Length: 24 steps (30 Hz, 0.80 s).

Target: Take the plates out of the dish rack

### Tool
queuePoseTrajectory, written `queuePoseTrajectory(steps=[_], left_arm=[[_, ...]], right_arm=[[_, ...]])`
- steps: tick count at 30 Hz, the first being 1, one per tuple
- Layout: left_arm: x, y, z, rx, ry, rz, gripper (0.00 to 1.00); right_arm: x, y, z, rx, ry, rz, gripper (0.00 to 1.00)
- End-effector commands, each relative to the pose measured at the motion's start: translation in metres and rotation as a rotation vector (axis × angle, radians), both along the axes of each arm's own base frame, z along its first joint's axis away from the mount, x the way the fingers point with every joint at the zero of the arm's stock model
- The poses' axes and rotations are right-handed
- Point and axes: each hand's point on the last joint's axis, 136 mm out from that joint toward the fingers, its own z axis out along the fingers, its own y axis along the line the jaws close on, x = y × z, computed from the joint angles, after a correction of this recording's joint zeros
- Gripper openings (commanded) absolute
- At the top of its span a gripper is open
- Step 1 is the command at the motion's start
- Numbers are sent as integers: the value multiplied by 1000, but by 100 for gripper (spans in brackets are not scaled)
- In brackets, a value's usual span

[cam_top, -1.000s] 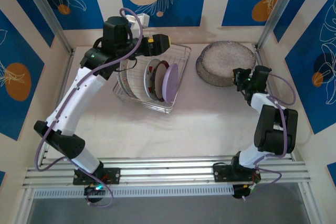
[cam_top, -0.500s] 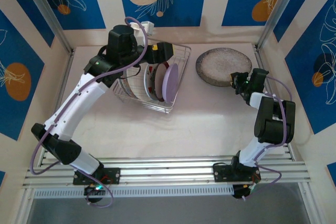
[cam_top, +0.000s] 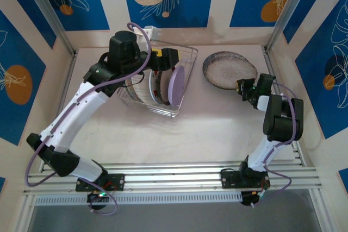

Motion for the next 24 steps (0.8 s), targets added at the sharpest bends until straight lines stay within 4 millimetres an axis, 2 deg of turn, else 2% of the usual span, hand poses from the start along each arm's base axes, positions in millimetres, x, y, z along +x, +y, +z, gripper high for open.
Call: queuePoseTrajectory(steps=[1,11,24], left_arm=[[-6,1,15,-17,-52,-1,91],[-12,5,23,21,-53,-12,90],[-13,46,33,139,-131,151,90]], right_arm=[[36,-1,94,-77,-349,78,0],[39,-1,78,-56,-293,92,0],[37,-1,61,-33,-185,92,22]])
